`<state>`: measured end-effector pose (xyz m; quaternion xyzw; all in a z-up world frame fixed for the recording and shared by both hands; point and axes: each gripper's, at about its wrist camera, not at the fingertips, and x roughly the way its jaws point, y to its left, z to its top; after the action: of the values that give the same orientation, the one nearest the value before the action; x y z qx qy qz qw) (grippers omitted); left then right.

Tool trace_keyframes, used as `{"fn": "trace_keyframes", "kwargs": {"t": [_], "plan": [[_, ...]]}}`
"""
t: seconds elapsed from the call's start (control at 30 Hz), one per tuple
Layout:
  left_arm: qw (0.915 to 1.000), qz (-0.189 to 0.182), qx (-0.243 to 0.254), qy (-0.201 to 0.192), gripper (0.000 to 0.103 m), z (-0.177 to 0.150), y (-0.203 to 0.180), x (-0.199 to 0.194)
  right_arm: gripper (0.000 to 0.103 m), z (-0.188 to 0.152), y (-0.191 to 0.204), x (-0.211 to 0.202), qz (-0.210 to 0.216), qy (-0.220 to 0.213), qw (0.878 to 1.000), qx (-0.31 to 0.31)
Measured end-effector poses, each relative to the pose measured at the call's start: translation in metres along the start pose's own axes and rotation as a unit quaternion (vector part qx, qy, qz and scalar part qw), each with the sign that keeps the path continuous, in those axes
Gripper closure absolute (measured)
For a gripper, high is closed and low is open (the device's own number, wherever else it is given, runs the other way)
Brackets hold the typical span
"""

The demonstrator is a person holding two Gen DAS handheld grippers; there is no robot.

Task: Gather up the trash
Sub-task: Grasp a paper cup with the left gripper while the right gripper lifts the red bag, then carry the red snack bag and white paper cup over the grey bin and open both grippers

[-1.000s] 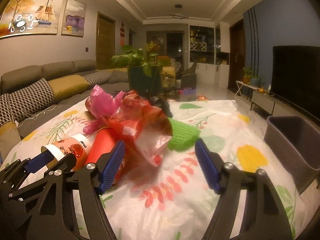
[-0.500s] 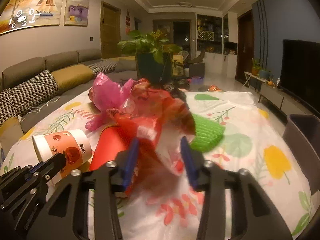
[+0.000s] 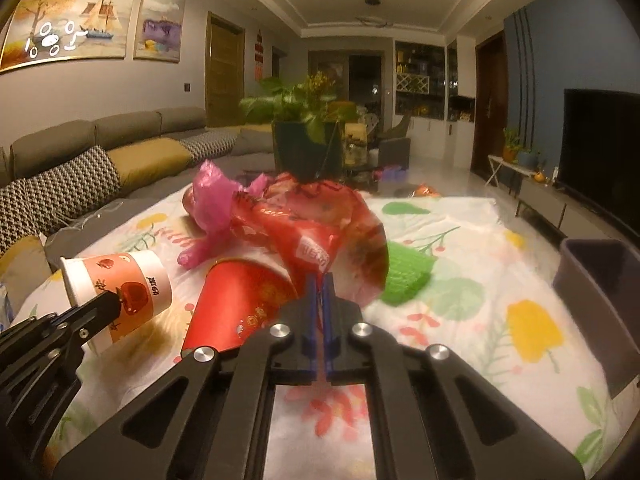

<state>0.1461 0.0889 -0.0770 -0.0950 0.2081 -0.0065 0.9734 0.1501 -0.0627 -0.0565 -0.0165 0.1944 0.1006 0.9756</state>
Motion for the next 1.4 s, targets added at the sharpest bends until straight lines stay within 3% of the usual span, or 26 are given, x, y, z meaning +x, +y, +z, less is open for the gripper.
{"fn": "trace_keyframes", "kwargs": {"t": [0.33,0.73,1.4], "plan": [[0.9999,-0.003,0.014,-0.008,0.101,0.008,-0.021,-0.010,0.100,0.007,-0.031,-0.050,-0.017,-0.039,0.999,0.011],[0.9979,-0.027,0.057,-0.014,0.101,0.028,-0.084,-0.008,0.100,0.009,-0.074,-0.087,-0.056,-0.057,0.997,0.017],[0.9837,-0.120,0.128,-0.039,0.101,0.043,-0.219,0.002,0.100,0.015,-0.170,-0.124,-0.162,-0.091,0.982,0.038]]}}
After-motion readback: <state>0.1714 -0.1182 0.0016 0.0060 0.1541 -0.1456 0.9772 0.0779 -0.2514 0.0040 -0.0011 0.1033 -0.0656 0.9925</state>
